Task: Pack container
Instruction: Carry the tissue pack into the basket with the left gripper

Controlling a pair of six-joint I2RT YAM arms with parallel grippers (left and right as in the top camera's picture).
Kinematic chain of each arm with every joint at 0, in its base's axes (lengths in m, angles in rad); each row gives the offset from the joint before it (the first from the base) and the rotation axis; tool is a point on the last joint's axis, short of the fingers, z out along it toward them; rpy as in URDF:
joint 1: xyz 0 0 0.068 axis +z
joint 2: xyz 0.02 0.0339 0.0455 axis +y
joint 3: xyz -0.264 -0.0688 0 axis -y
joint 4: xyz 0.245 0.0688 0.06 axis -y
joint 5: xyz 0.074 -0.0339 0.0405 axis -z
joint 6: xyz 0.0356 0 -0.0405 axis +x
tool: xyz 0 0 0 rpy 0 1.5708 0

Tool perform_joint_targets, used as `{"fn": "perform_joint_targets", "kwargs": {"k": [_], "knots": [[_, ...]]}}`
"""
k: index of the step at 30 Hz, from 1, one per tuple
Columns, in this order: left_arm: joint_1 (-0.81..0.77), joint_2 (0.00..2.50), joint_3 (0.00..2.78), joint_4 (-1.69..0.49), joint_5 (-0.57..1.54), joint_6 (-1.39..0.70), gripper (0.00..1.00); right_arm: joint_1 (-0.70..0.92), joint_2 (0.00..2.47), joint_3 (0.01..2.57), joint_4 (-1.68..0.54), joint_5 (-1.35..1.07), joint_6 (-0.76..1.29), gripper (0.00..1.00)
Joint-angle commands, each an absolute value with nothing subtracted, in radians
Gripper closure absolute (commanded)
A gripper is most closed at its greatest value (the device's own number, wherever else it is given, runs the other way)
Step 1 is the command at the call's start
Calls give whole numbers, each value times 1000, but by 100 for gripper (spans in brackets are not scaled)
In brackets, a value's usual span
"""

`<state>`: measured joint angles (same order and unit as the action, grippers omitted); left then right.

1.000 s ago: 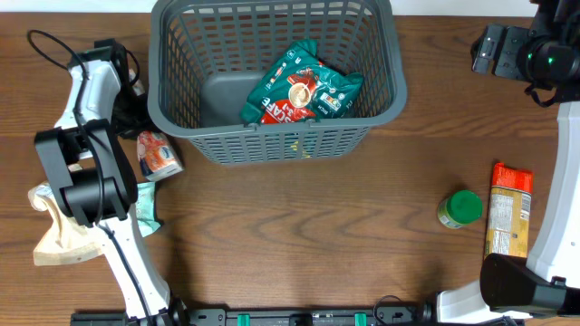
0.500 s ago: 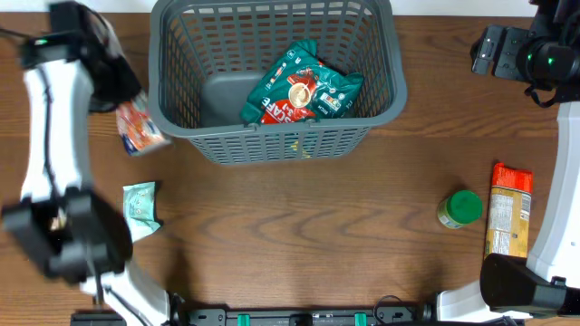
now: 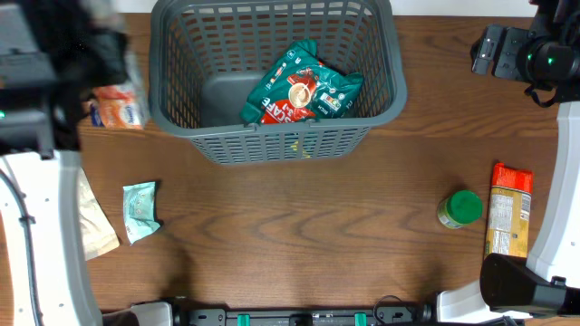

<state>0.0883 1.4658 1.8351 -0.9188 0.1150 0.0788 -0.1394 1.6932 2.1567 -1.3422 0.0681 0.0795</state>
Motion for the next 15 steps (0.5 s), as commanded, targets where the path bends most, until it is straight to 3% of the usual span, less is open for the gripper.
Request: {"fn": "perform_joint_targets", "kwargs": {"k": [1, 5, 15], "knots": [[-59, 1438, 1850, -908, 199, 585, 94, -143, 1679, 2155, -1343, 79, 73, 1], [-217, 1472, 1850, -895, 255, 913, 94, -146, 1679, 2155, -1344, 80, 74, 1], [-305, 1691, 1850, -846, 255, 980, 94, -244, 1679, 2155, -1381, 199, 251, 1]]}}
